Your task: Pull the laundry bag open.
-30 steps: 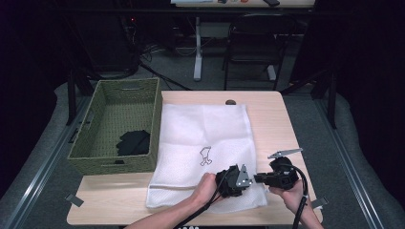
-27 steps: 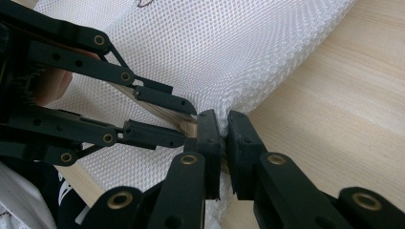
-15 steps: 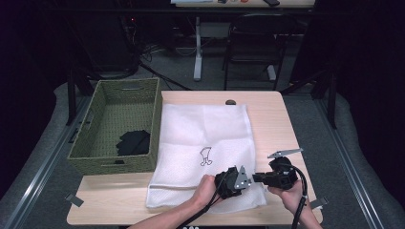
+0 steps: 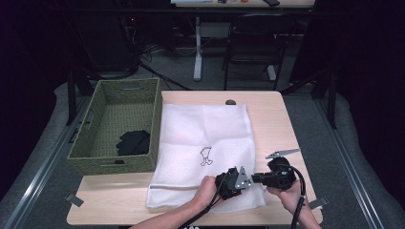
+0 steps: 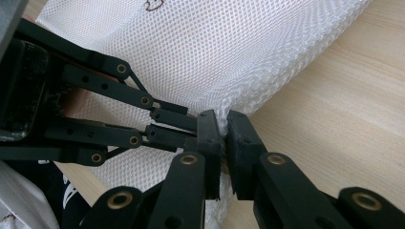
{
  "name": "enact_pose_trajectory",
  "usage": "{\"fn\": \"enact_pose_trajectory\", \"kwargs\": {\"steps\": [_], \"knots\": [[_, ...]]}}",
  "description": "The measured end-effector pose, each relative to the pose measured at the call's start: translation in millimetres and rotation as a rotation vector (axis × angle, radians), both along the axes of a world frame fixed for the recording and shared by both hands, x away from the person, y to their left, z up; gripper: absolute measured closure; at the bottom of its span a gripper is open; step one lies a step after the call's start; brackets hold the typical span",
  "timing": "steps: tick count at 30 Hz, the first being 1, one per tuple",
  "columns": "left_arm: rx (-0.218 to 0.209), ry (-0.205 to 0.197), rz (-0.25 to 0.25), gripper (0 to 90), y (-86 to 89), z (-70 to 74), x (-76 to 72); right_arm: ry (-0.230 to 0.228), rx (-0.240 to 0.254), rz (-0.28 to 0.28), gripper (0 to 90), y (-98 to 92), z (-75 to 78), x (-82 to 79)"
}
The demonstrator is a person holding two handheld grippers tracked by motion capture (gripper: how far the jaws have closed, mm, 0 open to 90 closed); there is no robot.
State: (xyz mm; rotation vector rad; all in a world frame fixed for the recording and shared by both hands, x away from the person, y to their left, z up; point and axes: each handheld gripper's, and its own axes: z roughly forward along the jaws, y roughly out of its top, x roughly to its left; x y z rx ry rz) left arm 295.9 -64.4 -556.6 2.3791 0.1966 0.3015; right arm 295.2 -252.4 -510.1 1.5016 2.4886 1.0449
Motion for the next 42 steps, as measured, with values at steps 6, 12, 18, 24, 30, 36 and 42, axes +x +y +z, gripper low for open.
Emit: {"fn": "enact_pose_trajectory", "kwargs": {"steps": [6, 12, 18, 24, 30, 36, 42], "knots": [[0.004, 0.027, -0.008, 87.0, 1.1, -0.4, 2.3, 0.013, -0.001, 0.006, 82.6, -0.4, -1.9, 1.2], [0.005, 0.042, -0.006, 87.1, 1.7, -0.2, 2.9, 0.038, -0.016, 0.023, 76.3, 2.3, -9.5, 4.9], [-0.018, 0.067, 0.002, 86.9, 4.7, 0.6, 4.7, 0.021, -0.031, 0.027, 83.2, 5.6, -7.3, 3.7], [-0.053, 0.093, 0.012, 85.5, 7.3, -0.8, 7.0, 0.003, -0.02, 0.029, 84.2, 8.2, -3.7, 1.2], [-0.038, 0.082, 0.024, 86.9, 5.9, -0.1, 3.9, -0.023, -0.063, 0.035, 84.4, 11.1, -2.4, -0.4], [-0.03, 0.074, 0.023, 87.0, 5.6, 1.5, 3.5, -0.035, -0.084, 0.034, 84.5, 11.5, -1.5, -1.8], [-0.016, 0.076, 0.019, 87.2, 5.3, 2.2, 2.8, -0.031, -0.088, 0.034, 84.6, 11.5, -1.9, -1.9]]}}
